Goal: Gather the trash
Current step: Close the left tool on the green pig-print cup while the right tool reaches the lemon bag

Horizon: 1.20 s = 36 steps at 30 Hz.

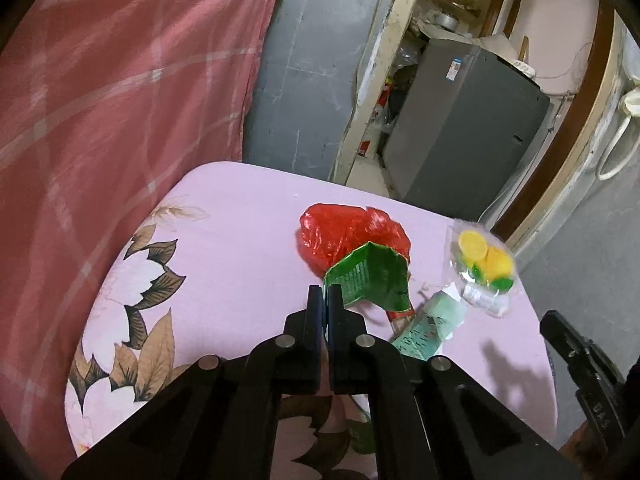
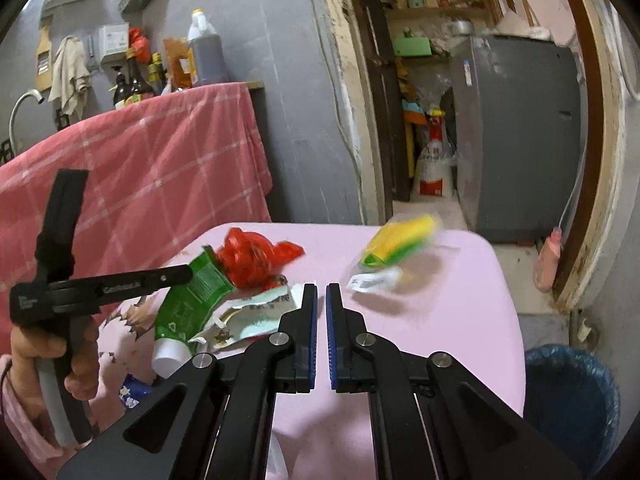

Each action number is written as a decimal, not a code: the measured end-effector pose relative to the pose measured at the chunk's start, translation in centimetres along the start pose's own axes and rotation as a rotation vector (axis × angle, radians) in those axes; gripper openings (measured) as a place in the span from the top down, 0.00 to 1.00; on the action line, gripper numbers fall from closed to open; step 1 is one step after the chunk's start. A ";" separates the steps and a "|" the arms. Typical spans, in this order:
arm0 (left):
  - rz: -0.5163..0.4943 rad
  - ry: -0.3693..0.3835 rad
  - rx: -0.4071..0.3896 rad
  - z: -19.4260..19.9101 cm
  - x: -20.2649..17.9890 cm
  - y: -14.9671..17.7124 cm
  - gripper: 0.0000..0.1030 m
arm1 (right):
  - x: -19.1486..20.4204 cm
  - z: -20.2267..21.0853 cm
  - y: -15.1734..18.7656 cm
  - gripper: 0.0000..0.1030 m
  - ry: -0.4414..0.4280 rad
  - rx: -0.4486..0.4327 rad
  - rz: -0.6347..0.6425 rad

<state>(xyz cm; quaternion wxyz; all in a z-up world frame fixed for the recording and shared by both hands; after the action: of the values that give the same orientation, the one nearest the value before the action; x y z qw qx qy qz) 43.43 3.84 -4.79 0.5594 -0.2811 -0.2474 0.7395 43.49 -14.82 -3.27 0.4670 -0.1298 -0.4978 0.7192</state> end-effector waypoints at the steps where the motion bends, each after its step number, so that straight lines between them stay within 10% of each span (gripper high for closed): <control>1: 0.007 0.002 -0.002 0.2 0.0 0.0 1.00 | -0.2 0.1 0.1 0.97 0.003 0.002 -0.006; 5: 0.027 0.014 -0.021 0.7 0.5 0.0 1.00 | -1.2 0.1 0.2 0.92 0.046 0.030 -0.003; 12: 0.039 0.029 -0.019 0.6 1.1 0.0 1.00 | -4.2 -1.8 -0.5 0.53 0.118 0.087 -0.018; 36: 0.055 0.064 0.011 -0.5 1.7 -0.5 0.99 | -9.7 -10.9 -1.3 0.32 0.094 0.339 -0.114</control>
<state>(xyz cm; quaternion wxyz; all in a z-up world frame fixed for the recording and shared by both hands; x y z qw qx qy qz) 43.74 5.59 -5.05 0.5480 -0.3081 -0.2176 0.7466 56.48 -16.03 -10.02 0.5449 -0.0545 -0.3536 0.7584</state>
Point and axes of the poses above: each gripper's, at about its wrist camera, not at the fingertips, and z roughly against the way its jaws point, x to its left, y to its underside, the point moved 10 cm from there along -z, roughly the way its jaws point, and after that the axes turned 10 degrees about -y, right-handed, at the moved point
